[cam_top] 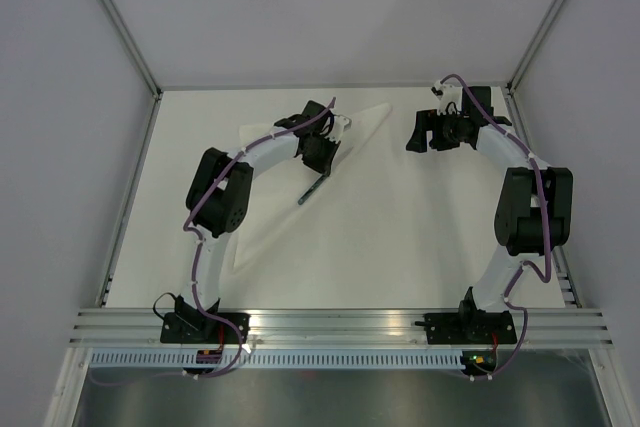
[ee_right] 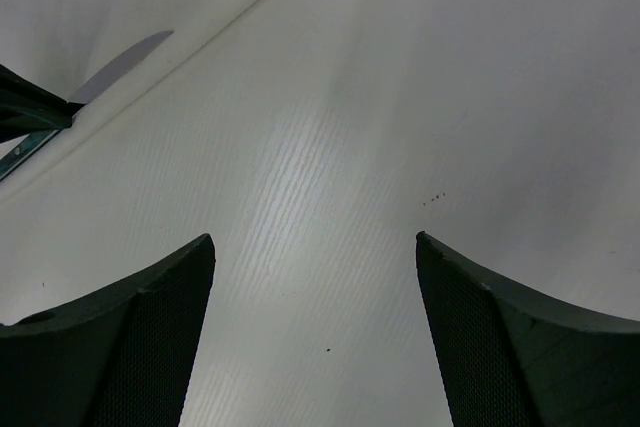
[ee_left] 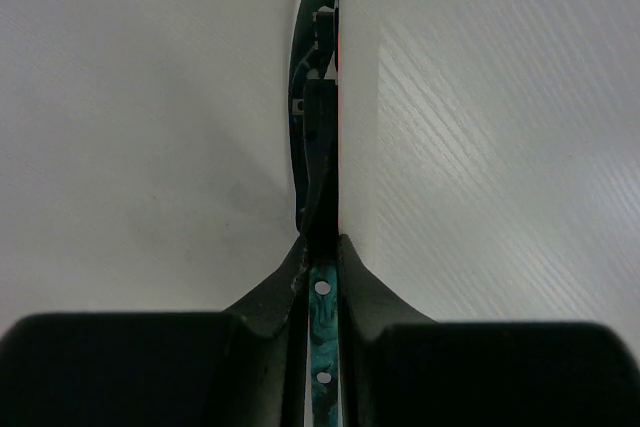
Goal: Fold the napkin, place the utensils inside, and roll it up
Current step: Place the knife on the napkin.
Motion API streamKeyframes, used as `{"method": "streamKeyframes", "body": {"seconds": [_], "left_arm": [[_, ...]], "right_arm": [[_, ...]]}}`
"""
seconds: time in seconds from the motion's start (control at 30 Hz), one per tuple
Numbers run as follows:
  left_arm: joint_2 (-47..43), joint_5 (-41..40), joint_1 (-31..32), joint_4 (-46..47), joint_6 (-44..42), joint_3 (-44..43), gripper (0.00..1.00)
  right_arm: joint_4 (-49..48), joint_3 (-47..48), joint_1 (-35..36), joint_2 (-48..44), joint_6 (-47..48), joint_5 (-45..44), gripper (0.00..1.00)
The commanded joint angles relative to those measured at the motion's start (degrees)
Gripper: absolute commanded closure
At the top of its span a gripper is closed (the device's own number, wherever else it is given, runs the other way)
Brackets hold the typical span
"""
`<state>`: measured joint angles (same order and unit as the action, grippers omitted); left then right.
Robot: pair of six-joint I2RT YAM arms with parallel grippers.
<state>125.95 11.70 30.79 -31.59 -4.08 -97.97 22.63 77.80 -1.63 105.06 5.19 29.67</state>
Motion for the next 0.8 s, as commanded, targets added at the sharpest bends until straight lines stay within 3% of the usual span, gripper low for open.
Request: {"method": "streamKeyframes", "body": {"seconds": [0.0, 0.77], "left_arm": [[0.35, 1.3, 0.24, -0.05, 2.23, 0.76, 0.98], [2.02, 5.35, 0.94, 0.13, 3.46, 4.02, 0.98]], "right_arm": [[-1.98, -0.37, 0.05, -0.46, -0.27, 0.3, 0.14], [-1.28, -0.72, -0.04, -2.49, -0.18, 1.0, 0.14]]}}
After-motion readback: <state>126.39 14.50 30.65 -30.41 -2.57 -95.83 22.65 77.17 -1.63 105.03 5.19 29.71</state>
